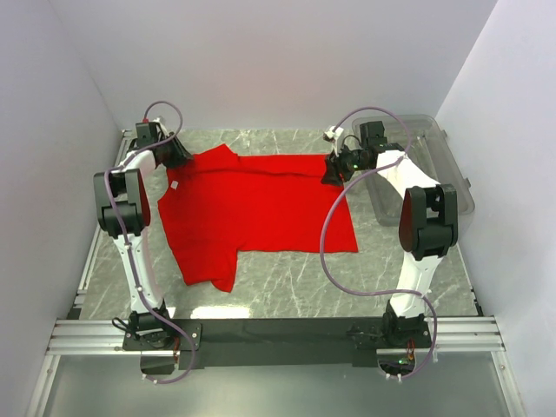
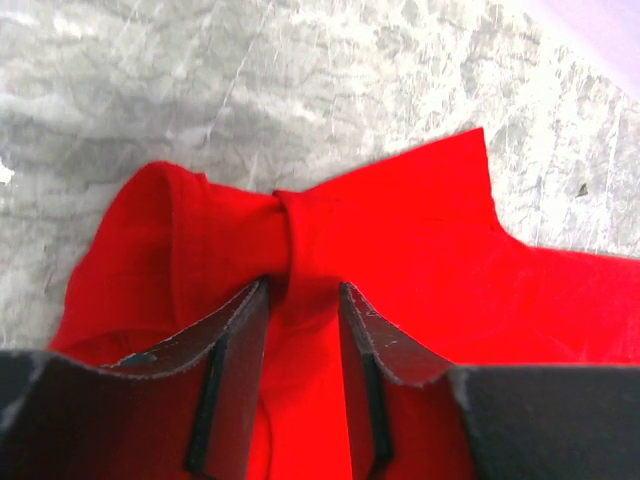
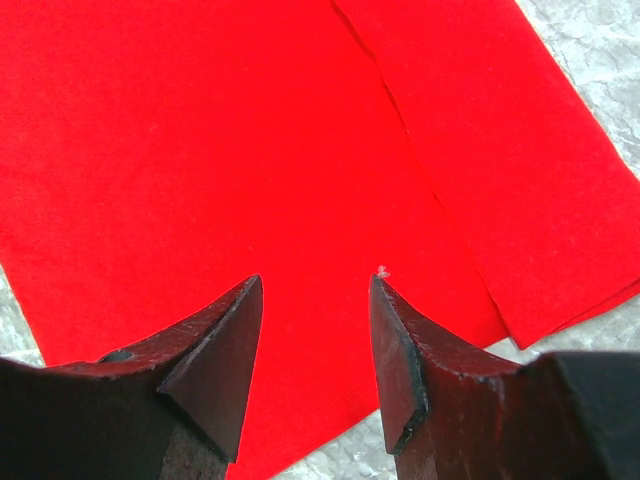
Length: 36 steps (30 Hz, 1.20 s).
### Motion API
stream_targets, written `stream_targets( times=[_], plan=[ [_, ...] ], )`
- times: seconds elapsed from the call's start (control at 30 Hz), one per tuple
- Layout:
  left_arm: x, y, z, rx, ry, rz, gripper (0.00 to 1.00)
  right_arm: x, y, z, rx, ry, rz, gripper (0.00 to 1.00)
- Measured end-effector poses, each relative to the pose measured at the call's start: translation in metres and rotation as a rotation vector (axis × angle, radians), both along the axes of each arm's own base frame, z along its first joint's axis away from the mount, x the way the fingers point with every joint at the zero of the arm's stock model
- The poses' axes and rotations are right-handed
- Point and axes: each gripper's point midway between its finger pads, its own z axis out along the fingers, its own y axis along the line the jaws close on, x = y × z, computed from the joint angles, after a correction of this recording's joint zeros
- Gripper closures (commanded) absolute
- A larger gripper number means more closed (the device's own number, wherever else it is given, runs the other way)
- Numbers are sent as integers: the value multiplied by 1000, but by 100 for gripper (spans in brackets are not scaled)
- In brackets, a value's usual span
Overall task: Fold and stack the t-shirts
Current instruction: Fold the tshirt
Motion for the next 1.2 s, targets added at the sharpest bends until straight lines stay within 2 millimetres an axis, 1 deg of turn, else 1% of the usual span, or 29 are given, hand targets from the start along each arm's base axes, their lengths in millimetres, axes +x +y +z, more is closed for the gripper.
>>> stream_targets(
  times=[0.03, 0.07, 0.13, 0.17, 0.2, 0.23, 0.37, 0.47, 0.63, 0.77, 0.93, 1.0, 1.2],
  plan=[
    [2, 0, 0, -1, -3, -1, 62, 0, 0, 0, 0, 0, 0, 46],
    [3, 0, -1, -4, -2, -3, 68, 0, 0, 0, 0, 0, -1, 46],
    [2, 0, -4, -9, 3, -4, 74, 0, -1, 0, 0, 0, -1, 46],
    [2, 0, -6, -11, 6, -5, 81, 0, -1, 0, 0, 0, -2, 46],
    [2, 0, -7, -17, 9, -5, 84, 0, -1, 0, 0, 0, -2, 46],
    [2, -1, -7, -20, 9, -7, 91, 0, -1, 0, 0, 0, -2, 46],
    [3, -1, -6, -24, -3, -22, 99, 0, -1, 0, 0, 0, -1, 46],
    [1, -2, -7, -22, -16, -41, 99, 0, -1, 0, 0, 0, -1, 46],
    [-15, -6, -11, -12, -23, -98, 99, 0, -1, 0, 0, 1, -1, 46],
    [-25, -11, -5, -2, -46, -165, 99, 0, -1, 0, 0, 1, -1, 46],
    [-36, -17, 9, 11, -86, -237, 99, 0, -1, -1, 0, 2, -1, 46],
    [-40, -19, 10, 16, -94, -260, 99, -1, -1, -2, 0, 4, -1, 46],
    [-58, -24, 2, 22, -72, -322, 99, -4, -1, -4, -1, 12, -1, 46]
  ],
)
